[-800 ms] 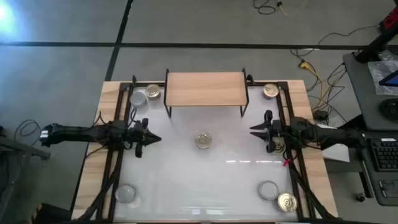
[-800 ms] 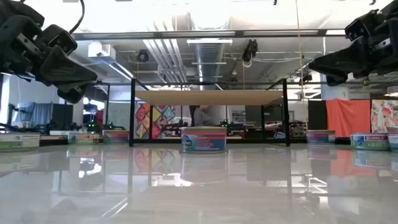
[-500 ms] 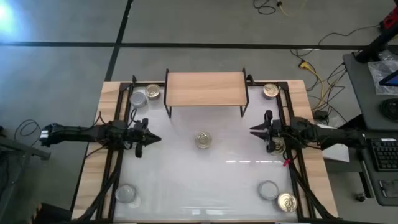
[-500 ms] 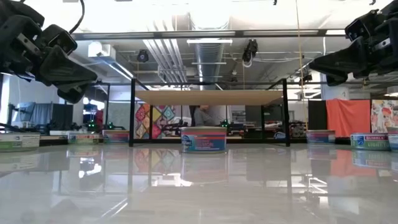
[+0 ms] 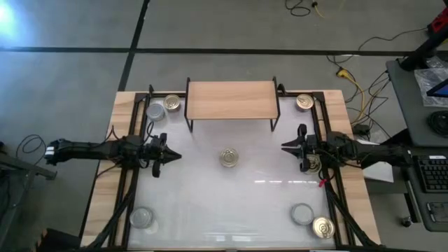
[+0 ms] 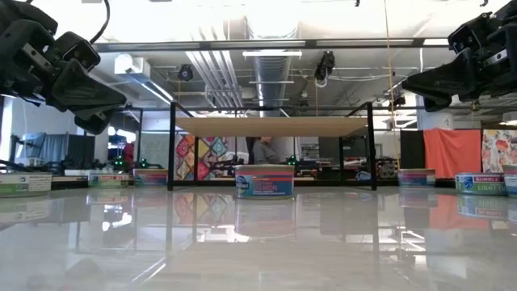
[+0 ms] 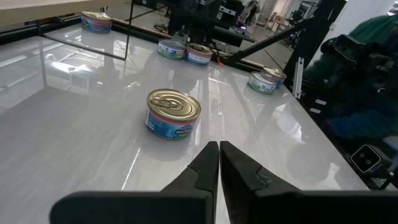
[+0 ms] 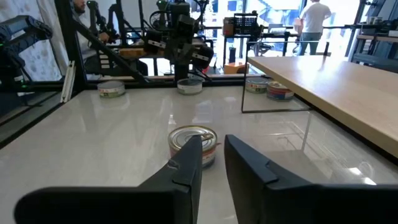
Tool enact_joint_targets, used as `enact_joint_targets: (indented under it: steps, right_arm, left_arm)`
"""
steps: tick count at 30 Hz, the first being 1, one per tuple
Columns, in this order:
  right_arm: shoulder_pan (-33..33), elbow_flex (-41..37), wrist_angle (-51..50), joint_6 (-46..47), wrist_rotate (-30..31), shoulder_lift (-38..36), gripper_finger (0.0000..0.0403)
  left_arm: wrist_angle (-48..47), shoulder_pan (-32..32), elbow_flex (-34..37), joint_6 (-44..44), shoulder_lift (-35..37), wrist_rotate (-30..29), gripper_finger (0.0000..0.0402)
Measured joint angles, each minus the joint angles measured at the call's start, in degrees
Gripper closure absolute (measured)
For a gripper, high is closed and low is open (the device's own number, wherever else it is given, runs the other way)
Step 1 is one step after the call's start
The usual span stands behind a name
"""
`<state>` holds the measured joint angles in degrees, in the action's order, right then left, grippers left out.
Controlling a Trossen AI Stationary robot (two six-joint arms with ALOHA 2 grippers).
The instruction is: Stack canned seafood by type on shelf
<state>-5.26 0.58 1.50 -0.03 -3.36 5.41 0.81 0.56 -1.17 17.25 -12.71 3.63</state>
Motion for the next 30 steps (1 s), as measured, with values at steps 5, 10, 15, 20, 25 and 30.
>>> enact_joint_targets:
  steps: [5, 10, 15, 20, 25, 30]
  right_arm:
    - [-0.02, -0.02, -0.01, 0.0, 0.0, 0.0, 0.0329]
    - [0.0, -0.02, 0.01, 0.0, 0.0, 0.0, 0.0319]
    - [-0.02, 0.0, -0.01, 0.0, 0.0, 0.0, 0.0311]
    - [0.0, -0.01, 0.01, 0.0, 0.0, 0.0, 0.0307]
    - [0.0, -0.02, 0.0, 0.0, 0.0, 0.0, 0.0317]
    - [-0.01, -0.02, 0.01, 0.01, 0.0, 0.0, 0.033]
  left_arm:
    - [0.01, 0.02, 0.0, 0.01, -0.02, 0.01, 0.0402]
    - [-0.01, 0.02, 0.0, 0.0, -0.01, 0.01, 0.0402]
    - [-0.01, 0.01, 0.0, 0.0, 0.0, 0.0, 0.0402]
    - [0.0, 0.0, 0.0, 0.0, -0.01, 0.01, 0.0402]
    - [0.01, 0.0, 0.0, 0.01, 0.0, 0.0, 0.0402]
    - [-0.01, 0.02, 0.0, 0.0, 0.0, 0.0, 0.0402]
